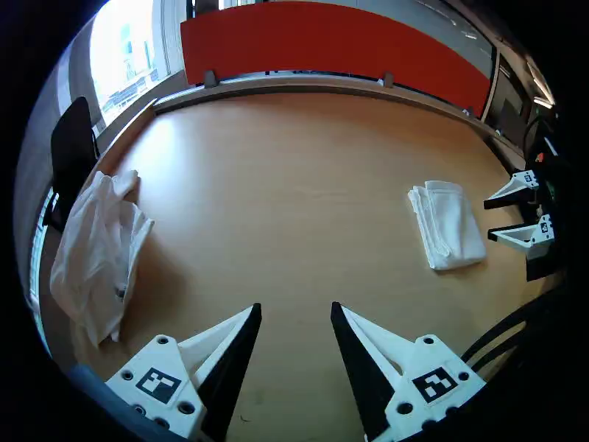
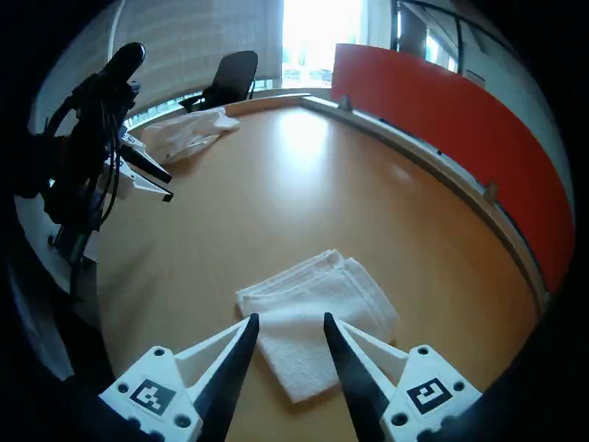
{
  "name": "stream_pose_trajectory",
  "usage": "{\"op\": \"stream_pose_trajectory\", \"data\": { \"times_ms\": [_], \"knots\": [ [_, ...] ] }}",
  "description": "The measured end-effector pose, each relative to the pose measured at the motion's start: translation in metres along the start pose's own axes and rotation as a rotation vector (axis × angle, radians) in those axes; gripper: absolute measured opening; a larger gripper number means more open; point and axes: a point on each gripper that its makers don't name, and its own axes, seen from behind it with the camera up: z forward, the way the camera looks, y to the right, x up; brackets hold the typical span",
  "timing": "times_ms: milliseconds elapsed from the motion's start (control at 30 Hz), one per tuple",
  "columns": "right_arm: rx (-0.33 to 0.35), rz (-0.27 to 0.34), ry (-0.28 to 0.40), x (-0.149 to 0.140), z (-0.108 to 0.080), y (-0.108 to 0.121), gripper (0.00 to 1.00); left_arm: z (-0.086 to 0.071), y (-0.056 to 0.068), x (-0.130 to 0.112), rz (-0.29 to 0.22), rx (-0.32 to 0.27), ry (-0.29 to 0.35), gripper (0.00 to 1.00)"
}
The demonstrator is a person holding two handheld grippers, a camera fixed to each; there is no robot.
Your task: Fold towel
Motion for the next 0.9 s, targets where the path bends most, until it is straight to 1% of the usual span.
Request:
{"op": "stream_pose_trajectory", "data": {
  "times_ms": [100, 467, 667, 900],
  "knots": [
    [-0.005, 0.012, -0.003, -0.002, -0.001, 0.002, 0.72, 0.0, -0.001, 0.0, -0.002, 0.001, 0.0, 0.69],
    [-0.027, 0.035, -0.015, -0.014, -0.005, 0.01, 0.72, 0.0, 0.002, 0.003, -0.003, -0.003, 0.003, 0.69],
    [-0.038, 0.048, -0.033, -0.026, -0.005, 0.012, 0.72, 0.001, 0.002, 0.003, -0.004, -0.003, 0.003, 0.69],
    [-0.044, 0.063, -0.065, -0.047, -0.003, 0.011, 0.72, 0.001, 0.003, 0.004, -0.003, -0.004, 0.003, 0.69]
  ]
}}
